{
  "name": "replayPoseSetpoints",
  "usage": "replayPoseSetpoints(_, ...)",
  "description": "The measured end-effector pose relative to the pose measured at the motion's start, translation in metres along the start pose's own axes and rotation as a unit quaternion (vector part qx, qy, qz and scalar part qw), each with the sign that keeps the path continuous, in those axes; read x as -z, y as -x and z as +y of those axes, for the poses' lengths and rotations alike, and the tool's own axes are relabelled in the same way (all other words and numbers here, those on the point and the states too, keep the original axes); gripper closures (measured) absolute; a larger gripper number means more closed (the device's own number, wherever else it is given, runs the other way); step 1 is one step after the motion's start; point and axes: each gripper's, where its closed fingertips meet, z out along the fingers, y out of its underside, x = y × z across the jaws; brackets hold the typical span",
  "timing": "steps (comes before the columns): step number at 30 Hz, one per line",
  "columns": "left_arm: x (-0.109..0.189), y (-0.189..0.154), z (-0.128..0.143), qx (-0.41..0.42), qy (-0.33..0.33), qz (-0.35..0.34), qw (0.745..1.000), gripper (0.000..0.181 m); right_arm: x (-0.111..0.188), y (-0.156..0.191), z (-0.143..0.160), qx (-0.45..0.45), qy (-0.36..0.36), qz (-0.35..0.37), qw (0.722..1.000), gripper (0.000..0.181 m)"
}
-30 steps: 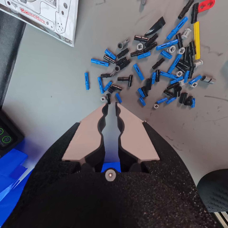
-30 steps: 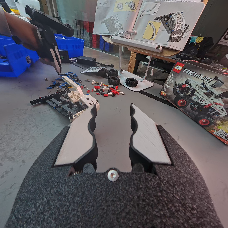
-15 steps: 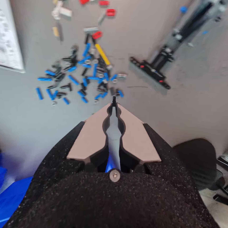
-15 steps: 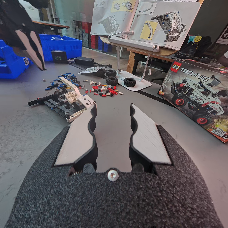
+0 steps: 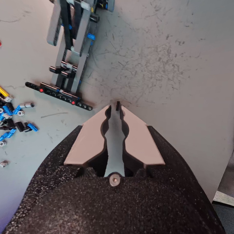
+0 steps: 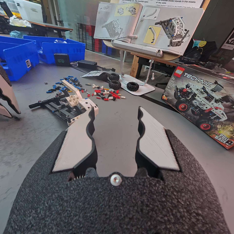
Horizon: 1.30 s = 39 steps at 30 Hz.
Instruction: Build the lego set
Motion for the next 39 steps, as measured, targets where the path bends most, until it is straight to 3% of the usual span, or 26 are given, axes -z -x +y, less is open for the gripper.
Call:
replayPoseSetpoints(2,0.024,0.022,-0.017,0.024,-0.046,-0.012,0.999,0.167,0.0,-0.001,0.002,-0.002,0.002,0.001,1.0,0.113)
replayPoseSetpoints(5,0.068,0.092,-0.034,0.058,-0.078,-0.094,0.991,0.168,0.0,-0.001,0.0,-0.003,-0.003,0.001,1.0,0.114)
replayPoseSetpoints(8,0.074,0.151,-0.014,0.089,0.007,-0.135,0.987,0.165,-0.001,-0.001,0.001,-0.003,-0.003,-0.001,1.0,0.114)
replayPoseSetpoints(12,0.047,0.179,0.008,0.099,0.099,-0.102,0.985,0.168,-0.002,0.001,0.003,0.001,-0.001,-0.005,1.0,0.115)
replayPoseSetpoints(20,0.018,0.184,0.03,0.129,0.167,-0.065,0.975,0.168,-0.002,0.001,0.003,0.01,-0.001,-0.008,1.0,0.117)
replayPoseSetpoints(39,0.018,0.173,0.031,0.122,0.155,-0.044,0.979,0.172,-0.001,-0.001,0.004,0.005,0.001,-0.01,1.0,0.118)
